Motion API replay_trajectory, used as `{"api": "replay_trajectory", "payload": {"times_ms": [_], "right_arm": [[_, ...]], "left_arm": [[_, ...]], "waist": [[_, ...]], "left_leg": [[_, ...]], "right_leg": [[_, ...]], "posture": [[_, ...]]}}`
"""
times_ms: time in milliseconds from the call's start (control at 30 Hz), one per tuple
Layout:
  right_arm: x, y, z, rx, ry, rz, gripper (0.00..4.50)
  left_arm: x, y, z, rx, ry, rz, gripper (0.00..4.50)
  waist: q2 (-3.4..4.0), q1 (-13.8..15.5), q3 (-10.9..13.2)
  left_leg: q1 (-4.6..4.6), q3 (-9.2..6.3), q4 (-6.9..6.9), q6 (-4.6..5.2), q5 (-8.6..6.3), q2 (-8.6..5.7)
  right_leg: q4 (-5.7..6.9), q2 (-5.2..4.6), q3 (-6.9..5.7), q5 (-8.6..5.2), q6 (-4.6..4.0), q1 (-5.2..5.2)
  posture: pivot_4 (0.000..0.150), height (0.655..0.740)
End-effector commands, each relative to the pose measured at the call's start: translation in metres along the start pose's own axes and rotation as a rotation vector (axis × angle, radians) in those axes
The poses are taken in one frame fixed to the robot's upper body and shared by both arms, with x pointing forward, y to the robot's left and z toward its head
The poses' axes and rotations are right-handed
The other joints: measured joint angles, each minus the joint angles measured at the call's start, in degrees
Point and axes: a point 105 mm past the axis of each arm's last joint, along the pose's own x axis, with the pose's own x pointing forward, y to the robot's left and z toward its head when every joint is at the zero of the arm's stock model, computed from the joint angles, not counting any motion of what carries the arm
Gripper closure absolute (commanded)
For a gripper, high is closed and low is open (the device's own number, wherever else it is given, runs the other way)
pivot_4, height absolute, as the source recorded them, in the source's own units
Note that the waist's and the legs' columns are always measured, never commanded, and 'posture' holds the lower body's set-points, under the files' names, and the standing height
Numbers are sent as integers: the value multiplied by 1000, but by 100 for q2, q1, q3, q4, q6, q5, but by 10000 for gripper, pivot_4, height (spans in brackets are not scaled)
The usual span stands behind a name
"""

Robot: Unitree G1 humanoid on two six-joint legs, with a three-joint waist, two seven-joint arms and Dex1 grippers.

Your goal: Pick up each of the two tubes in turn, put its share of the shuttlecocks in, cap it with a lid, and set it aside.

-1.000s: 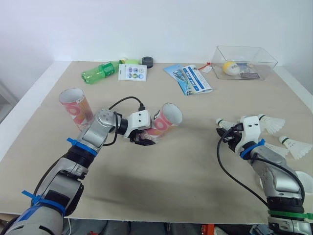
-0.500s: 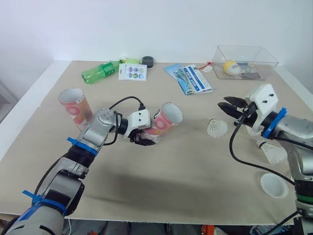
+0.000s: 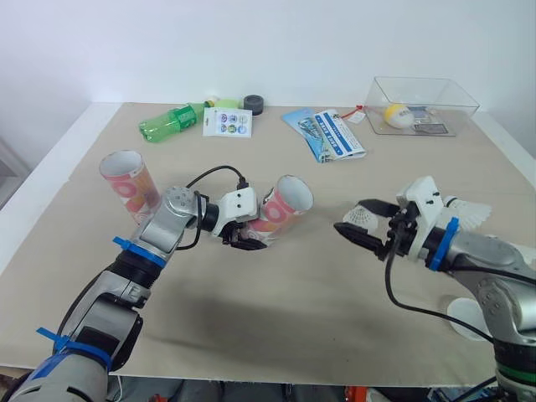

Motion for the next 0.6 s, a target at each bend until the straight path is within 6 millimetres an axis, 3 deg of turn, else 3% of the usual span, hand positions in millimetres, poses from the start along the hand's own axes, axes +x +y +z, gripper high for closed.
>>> {"api": "replay_trajectory", "payload": {"times_ms": [33,267,600], "right_arm": [[-1,7,-8,79,12,-3,781],[15,-31,-32,170,3,-245,781],[22,-51,-35,137,6,-347,781]], "left_arm": [[1,-4,3,-1,-10,-22,14587],[3,-4,4,-2,-13,-23,14587],[3,-6,2,-14,-9,-19,14587]], "waist": [[-2,-1,0],[-3,-4,0],[-3,2,-1]], "left_leg": [[2,0,0,0,0,2],[3,4,8,1,1,3],[2,1,1,0,1,2]], "right_leg": [[0,2,0,-3,-9,1],[0,3,2,0,-21,0],[0,4,-1,2,-8,-1]], "posture": [[1500,7400],[1500,7400],[1500,7400]]}}
